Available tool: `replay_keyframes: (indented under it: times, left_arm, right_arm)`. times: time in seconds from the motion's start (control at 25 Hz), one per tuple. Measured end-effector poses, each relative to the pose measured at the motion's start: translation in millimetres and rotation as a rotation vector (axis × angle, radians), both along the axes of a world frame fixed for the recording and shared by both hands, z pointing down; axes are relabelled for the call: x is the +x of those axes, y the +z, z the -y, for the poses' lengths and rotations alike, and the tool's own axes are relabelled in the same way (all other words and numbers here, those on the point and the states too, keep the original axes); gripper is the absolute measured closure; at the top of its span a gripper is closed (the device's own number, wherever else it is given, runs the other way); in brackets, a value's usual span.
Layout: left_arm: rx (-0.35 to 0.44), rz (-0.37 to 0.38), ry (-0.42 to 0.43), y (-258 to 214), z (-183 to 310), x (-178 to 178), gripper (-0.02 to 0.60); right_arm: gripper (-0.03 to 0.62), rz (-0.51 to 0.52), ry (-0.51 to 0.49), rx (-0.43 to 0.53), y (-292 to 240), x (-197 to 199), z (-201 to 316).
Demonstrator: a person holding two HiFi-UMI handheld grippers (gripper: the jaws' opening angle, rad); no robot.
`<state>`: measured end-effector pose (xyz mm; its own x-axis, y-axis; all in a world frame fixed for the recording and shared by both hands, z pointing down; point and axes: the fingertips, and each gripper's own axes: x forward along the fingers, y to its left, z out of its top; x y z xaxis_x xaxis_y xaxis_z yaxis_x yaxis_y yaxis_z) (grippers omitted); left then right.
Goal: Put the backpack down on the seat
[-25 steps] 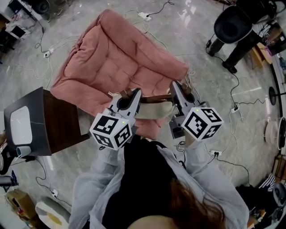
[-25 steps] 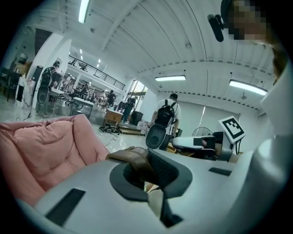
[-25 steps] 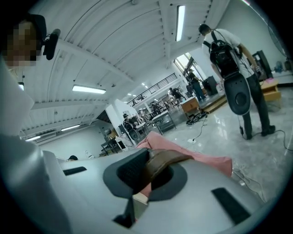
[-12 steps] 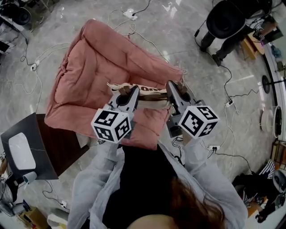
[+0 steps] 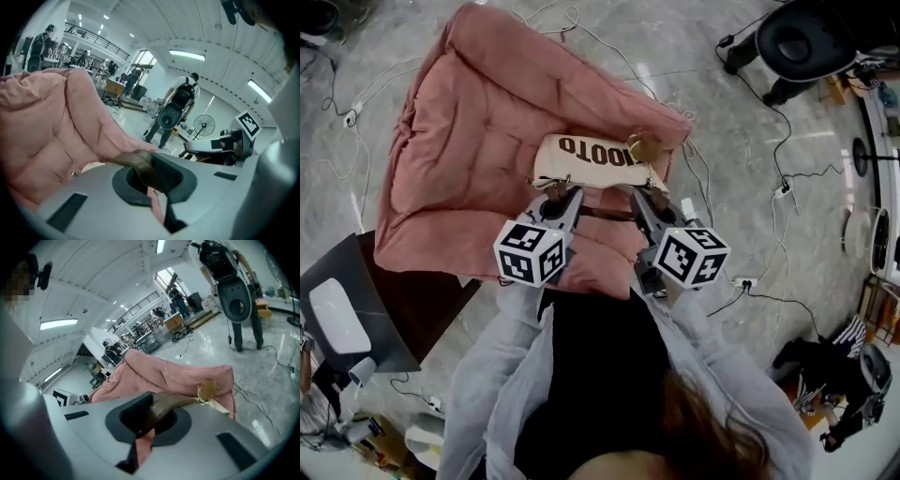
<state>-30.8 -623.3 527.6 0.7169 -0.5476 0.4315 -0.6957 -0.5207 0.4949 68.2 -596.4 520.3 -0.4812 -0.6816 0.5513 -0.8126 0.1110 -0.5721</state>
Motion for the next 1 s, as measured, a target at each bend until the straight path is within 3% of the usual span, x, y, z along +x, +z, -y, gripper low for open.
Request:
replay_keyframes:
  times: [0.28, 0.4, 0.6, 0.76, 1.0]
  left_arm:
    - [-0.048, -0.020, -0.042, 8.1, -29.0, -1.3, 0.567]
    - [-0.077, 0.005, -0.041, 14.6, -46.7, -2.0, 0.566]
    - [-0.199, 0.002, -0.101, 35.2, -86.7, -8.0, 0.566]
    - [-0.286, 0.050, -0.137, 56.7, -128.7, -11.4, 0.566]
    - [-0.372, 0.087, -0.181, 93.0, -187.3, -18.7, 0.566]
  right_arm:
    - [0.585, 0.031, 0.006, -0.014, 6.0, 1.9, -26.7]
    - [0.585, 0.055, 0.005, -0.029, 9.8, -0.3, -44.0]
    - [0.585, 0.104, 0.011, -0.029, 17.6, -3.1, -83.3]
    - [0.585, 0.137, -0.012, -0.055, 34.1, -6.6, -121.8]
    - [0.585, 0.117, -0.054, -0.063, 58.5, -12.5, -168.4]
